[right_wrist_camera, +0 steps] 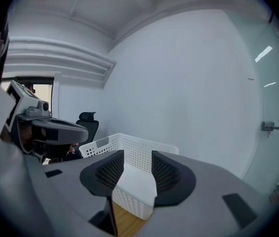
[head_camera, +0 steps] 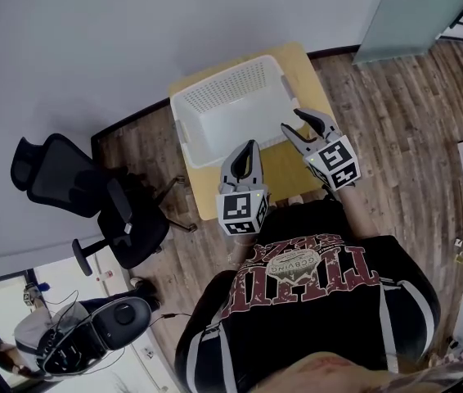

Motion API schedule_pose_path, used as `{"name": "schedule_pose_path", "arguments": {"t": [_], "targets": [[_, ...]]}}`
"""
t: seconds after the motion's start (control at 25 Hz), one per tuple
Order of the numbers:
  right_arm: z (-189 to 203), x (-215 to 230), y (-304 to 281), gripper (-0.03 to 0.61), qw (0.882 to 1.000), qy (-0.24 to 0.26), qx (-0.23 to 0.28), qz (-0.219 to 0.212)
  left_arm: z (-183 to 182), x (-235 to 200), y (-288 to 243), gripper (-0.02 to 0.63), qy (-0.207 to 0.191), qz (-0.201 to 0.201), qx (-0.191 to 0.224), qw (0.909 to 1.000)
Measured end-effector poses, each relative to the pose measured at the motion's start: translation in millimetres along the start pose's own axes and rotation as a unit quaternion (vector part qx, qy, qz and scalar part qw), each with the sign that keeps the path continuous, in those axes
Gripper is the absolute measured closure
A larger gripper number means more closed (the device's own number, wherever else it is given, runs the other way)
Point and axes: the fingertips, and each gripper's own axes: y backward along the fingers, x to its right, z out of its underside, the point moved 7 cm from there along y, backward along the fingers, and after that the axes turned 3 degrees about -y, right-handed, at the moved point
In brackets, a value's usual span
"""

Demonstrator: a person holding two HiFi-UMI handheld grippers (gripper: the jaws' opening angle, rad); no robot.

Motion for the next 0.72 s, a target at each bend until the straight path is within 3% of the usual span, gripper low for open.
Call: {"name": "schedule_pose_path", "arguments": {"t": [0.4,0.72], "targets": [[-8,-21,9,0.512,0.999,0.003,0.028,-0.021,-4,7,10,0.586,-0.006,-0.002,0.009,0.9999],[-13,-36,6,0.537,0.999,0.005,0.033,-0.037,-6,4,15,0.587,-0.009,-0.008,0.011,0.9999]]}}
